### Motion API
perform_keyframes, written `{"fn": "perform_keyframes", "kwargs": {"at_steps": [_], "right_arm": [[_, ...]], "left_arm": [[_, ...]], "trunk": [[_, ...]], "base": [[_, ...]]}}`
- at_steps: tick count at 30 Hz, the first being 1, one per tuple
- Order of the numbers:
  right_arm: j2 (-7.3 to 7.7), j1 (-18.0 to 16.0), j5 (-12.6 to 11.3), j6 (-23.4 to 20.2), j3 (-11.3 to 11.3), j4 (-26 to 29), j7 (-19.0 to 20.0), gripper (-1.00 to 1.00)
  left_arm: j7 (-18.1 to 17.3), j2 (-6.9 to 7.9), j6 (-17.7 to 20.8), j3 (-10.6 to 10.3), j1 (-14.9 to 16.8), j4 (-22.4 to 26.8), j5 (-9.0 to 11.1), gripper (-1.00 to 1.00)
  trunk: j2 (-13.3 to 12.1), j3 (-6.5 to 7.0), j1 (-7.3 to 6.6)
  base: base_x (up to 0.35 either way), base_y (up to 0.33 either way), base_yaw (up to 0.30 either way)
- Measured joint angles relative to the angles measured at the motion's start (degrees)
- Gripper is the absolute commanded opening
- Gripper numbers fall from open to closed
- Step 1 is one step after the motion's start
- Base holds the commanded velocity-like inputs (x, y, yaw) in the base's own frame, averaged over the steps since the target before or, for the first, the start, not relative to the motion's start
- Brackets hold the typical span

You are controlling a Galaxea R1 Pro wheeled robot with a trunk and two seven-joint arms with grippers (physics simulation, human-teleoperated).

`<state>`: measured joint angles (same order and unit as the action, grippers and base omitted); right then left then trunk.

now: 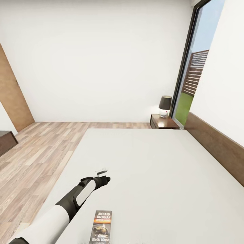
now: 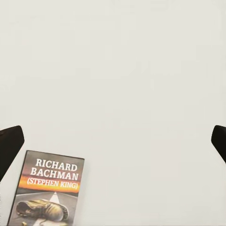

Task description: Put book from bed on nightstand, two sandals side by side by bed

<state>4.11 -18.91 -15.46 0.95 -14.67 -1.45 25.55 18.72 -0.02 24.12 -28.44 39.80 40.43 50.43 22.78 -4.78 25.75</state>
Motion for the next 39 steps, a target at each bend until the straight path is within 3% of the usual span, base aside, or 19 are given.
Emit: {"fn": "perform_keyframes", "kwargs": {"at_steps": [20,27,32,39], "right_arm": [[0.0,0.0,-0.01,0.0,0.01,-0.03,0.0,1.0],[0.0,0.0,0.0,0.02,0.01,-0.03,0.0,1.0],[0.0,0.0,0.0,0.0,0.01,-0.04,0.0,1.0],[0.0,0.0,0.0,0.0,0.01,-0.04,0.0,1.0]], "left_arm": [[-0.33,-0.7,0.08,-0.06,-0.05,-0.03,-0.04,1.0],[-12.83,-0.48,3.92,0.08,-0.05,-0.28,-0.17,1.0],[-15.3,-0.37,5.51,0.17,-0.05,-0.46,-0.23,1.0],[-15.45,-0.42,5.51,0.19,-0.05,-0.49,-0.23,1.0]], "trunk": [[0.0,-1.75,0.0],[0.01,-2.36,0.0],[0.01,-2.8,0.0],[0.01,-3.41,0.0]], "base": [[0.0,0.0,0.064],[0.0,0.0,0.064],[0.0,0.0,0.064],[0.0,0.0,0.064]]}}
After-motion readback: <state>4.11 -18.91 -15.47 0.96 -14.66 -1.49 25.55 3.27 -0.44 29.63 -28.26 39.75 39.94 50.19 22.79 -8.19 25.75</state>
